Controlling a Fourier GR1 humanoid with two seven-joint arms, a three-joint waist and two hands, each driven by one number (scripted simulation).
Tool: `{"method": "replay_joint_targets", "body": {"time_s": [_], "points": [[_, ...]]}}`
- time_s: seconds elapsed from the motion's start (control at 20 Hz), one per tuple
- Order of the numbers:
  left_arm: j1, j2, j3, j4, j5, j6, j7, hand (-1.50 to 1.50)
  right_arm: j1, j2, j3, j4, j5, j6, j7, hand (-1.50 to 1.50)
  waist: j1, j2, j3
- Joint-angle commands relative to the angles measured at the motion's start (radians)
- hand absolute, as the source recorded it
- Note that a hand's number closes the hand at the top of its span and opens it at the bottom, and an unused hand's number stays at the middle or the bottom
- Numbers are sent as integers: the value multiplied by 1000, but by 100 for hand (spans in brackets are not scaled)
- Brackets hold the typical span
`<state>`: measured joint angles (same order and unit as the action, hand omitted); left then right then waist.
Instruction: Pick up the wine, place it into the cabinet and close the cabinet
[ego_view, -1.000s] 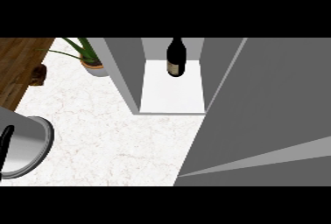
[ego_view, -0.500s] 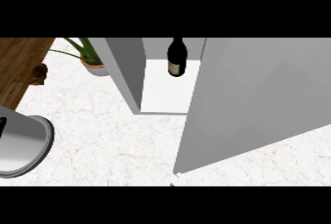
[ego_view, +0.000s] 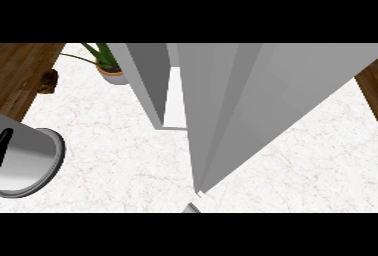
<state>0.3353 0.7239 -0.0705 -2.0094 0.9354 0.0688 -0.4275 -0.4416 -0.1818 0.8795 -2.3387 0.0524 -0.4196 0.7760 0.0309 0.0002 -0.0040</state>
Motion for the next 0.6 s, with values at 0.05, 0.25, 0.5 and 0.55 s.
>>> {"method": "replay_joint_targets", "body": {"time_s": [0.05,0.25,0.5,0.55], "points": [[-10,-35,-33,2,-32,16,7,-150,-241,173,-56,210,-80,-81,-13,150,9,3,1],[-58,-27,-16,25,-7,14,47,-150,-422,177,-184,382,-206,-95,-64,150,21,9,1],[-74,-47,12,-22,-2,53,79,-150,-650,180,-238,602,-298,-151,-115,150,10,1,3],[-88,-49,12,28,-18,40,63,-150,-664,181,-298,689,-322,-95,-177,150,15,8,2]]}}
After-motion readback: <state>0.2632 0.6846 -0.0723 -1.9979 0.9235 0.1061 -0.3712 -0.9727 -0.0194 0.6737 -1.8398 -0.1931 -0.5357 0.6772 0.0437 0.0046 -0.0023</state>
